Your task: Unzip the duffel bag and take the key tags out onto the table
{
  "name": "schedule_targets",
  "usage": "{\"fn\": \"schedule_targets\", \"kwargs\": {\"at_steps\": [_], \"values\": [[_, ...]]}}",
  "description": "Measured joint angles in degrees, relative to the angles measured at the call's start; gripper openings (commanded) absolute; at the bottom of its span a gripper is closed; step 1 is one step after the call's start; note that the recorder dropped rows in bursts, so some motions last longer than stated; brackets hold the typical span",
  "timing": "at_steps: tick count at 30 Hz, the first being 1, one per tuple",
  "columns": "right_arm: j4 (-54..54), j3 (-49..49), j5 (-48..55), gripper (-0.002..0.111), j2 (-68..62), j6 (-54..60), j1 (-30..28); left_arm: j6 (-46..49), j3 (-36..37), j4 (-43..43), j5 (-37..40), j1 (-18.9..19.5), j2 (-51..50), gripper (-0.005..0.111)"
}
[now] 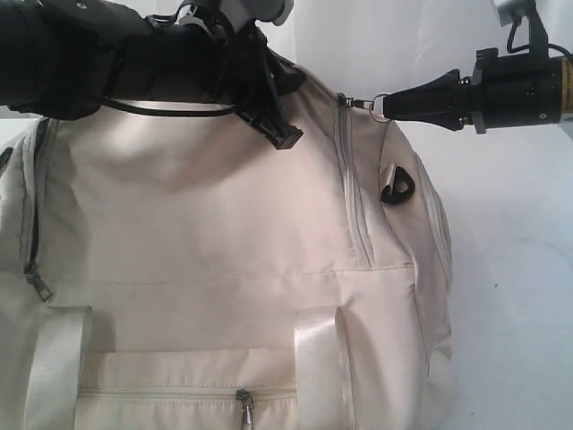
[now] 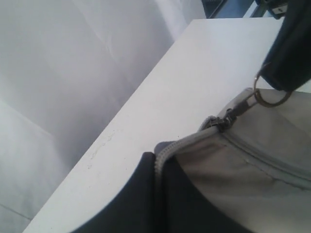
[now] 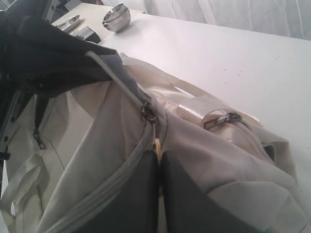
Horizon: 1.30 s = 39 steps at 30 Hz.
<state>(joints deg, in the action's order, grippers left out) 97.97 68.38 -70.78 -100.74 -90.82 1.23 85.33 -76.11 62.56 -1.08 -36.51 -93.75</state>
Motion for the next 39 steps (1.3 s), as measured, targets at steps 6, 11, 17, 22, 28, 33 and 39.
{"fn": "schedule_targets", "kwargs": {"at_steps": [6, 11, 17, 22, 28, 33, 39], "values": [[-0.58, -0.25, 0.00, 0.000, 0.50, 0.00, -0.22, 0.43, 0.00, -6.01, 6.16, 0.64, 0.57, 0.000], [-1.83, -0.37, 0.08, 0.000, 0.50, 0.00, -0.22, 2.06, -0.11, -7.15, 9.01, 0.74, 0.79, 0.000], [-3.71, -0.47, 0.08, 0.000, 0.50, 0.00, -0.22, 2.06, -0.19, -7.15, 10.51, 0.74, 0.79, 0.000], [-3.40, -0.59, 0.22, 0.000, 1.72, -0.69, -0.22, 2.06, -0.33, -7.35, 11.44, 0.74, 0.92, 0.000], [-0.07, -0.59, 0.34, 0.000, 2.46, -2.76, -0.22, 2.17, -0.33, -7.58, 11.56, 0.74, 1.20, 0.000], [0.69, -0.59, 1.10, 0.000, 3.33, -3.11, 1.45, 2.17, -0.33, -7.58, 11.19, 0.74, 1.20, 0.000], [1.61, -0.59, 1.49, 0.000, 3.56, -3.47, 4.15, 2.17, -0.33, -7.58, 9.11, 0.74, 1.20, 0.000]]}}
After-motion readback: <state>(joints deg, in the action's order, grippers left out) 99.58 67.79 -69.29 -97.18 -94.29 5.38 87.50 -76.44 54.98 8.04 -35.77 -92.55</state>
